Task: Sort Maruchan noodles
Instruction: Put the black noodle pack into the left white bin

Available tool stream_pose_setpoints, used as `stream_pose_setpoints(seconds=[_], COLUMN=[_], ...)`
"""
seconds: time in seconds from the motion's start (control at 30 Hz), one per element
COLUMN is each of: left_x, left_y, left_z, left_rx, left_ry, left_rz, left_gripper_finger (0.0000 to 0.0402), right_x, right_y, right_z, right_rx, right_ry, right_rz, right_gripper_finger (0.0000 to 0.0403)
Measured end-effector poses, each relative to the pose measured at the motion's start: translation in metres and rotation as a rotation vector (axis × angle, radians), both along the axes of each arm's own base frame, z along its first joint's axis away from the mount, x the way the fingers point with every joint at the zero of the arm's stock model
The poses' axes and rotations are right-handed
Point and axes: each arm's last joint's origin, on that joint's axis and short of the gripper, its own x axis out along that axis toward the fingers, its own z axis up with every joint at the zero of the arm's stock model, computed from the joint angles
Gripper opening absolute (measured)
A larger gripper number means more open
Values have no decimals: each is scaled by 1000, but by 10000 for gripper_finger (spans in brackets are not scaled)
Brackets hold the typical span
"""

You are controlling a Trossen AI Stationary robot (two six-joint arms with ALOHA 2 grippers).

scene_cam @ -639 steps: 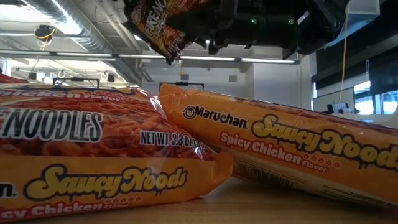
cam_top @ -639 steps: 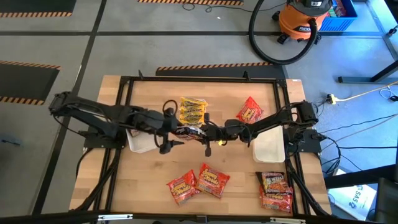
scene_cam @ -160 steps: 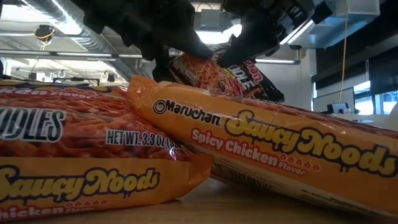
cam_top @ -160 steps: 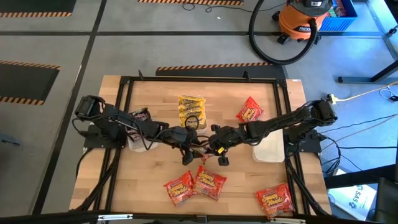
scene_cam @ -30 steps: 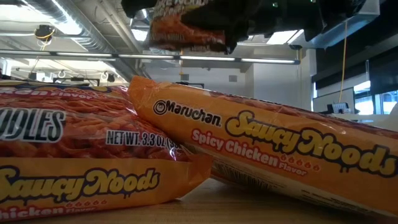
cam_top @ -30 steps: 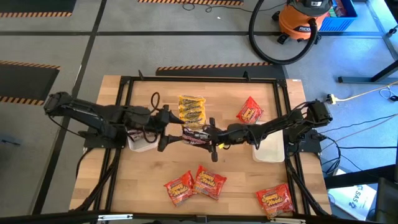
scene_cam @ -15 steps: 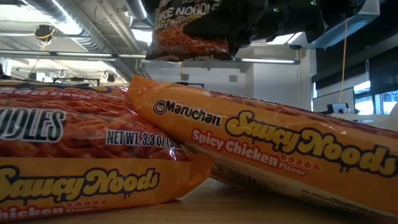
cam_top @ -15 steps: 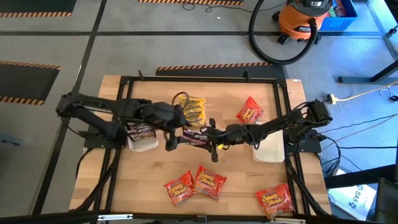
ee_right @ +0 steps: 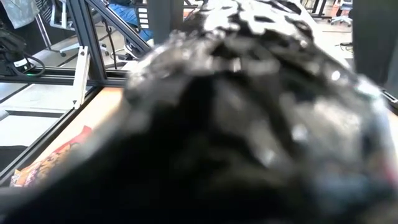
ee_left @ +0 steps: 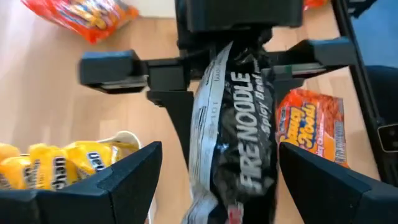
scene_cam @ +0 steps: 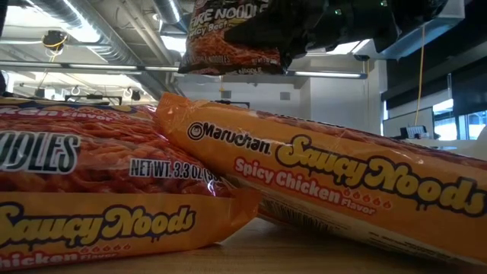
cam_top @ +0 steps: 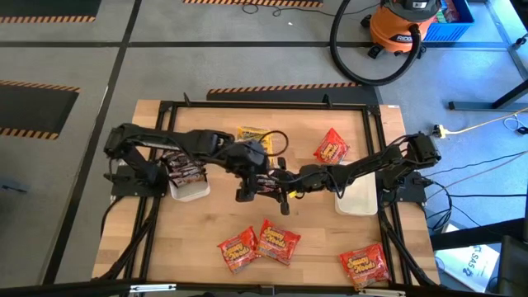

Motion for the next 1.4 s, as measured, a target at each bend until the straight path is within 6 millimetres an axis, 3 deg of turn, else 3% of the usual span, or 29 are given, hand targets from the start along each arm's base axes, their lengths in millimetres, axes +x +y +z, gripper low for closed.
stream_pose_setpoints(seconds=[0.2,0.37,0.67,0.9,1.13,1.4], left_x=[5,6,5,5,-1,-28], left_y=[-2,-2,-1,-1,-1,-1], left_z=[-17,-20,-20,-20,-19,-3], left_rx=[-9,6,8,13,6,19], left_ry=[110,128,132,134,165,221], left_rz=[-8,2,2,-1,23,107], left_gripper_finger=[314,294,195,132,126,126], right_x=[0,0,0,0,-4,-25], right_y=[0,0,0,0,0,-4], right_z=[-1,0,0,0,6,27], right_rx=[-1,-1,-1,0,-22,-32], right_ry=[6,5,2,-2,3,106], right_rz=[0,0,-3,0,5,2], right_gripper_finger=[160,160,173,233,284,291])
